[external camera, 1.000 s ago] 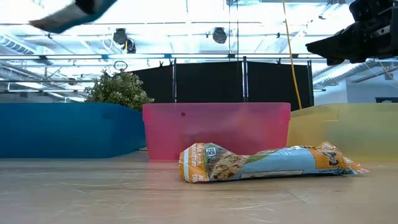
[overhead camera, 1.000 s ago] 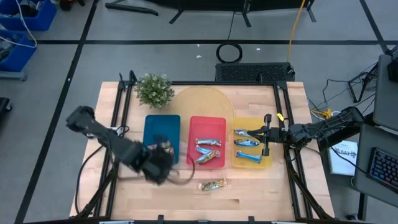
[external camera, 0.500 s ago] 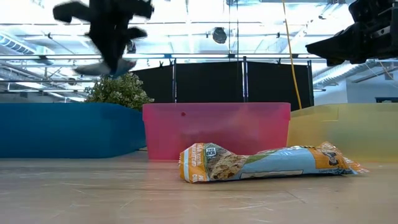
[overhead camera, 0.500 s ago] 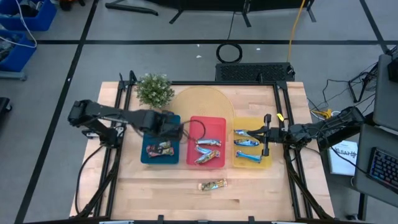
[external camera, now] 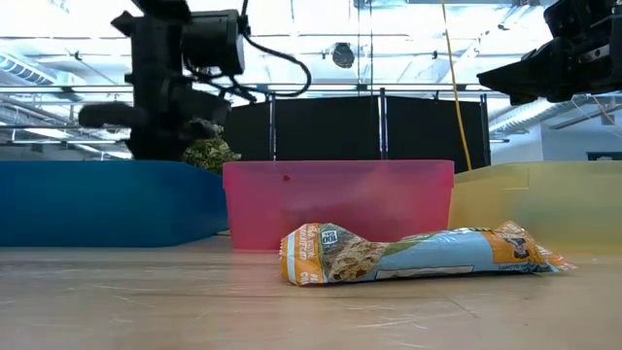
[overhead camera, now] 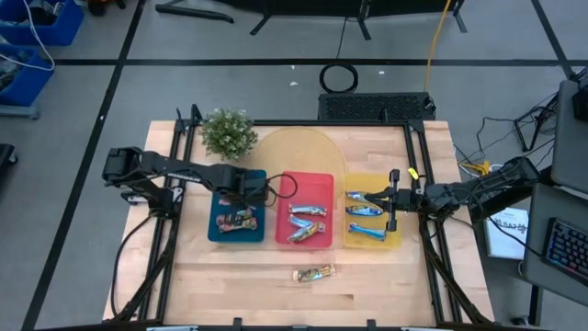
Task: Pick and place Granola Bars by type
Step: Put the red granola bar into the blue bin, then put the yellow granola bar into the red bin
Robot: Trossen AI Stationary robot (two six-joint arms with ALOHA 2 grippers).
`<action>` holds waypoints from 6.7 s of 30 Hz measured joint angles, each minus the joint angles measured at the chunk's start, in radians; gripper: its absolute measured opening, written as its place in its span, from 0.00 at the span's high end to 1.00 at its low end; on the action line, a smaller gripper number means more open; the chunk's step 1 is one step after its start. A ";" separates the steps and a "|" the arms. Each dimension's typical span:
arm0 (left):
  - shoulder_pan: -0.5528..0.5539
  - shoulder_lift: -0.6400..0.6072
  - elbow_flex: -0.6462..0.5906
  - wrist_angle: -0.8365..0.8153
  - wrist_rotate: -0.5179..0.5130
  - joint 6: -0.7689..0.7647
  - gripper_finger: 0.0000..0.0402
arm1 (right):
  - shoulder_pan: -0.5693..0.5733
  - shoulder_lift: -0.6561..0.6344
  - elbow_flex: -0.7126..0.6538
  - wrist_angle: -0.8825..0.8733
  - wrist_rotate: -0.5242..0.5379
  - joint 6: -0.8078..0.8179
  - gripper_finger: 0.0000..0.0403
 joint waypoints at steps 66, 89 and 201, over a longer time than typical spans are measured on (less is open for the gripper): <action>-0.098 -1.074 -0.717 1.096 0.229 0.003 0.99 | 0.000 0.047 0.000 0.045 -0.001 0.044 1.00; -0.098 -1.237 -0.808 1.006 0.140 -0.001 0.93 | 0.020 0.164 0.162 0.034 0.006 -0.044 1.00; -0.098 -1.236 -0.808 0.848 0.140 -0.046 0.86 | -0.372 1.596 1.314 -0.974 -0.313 -0.011 0.92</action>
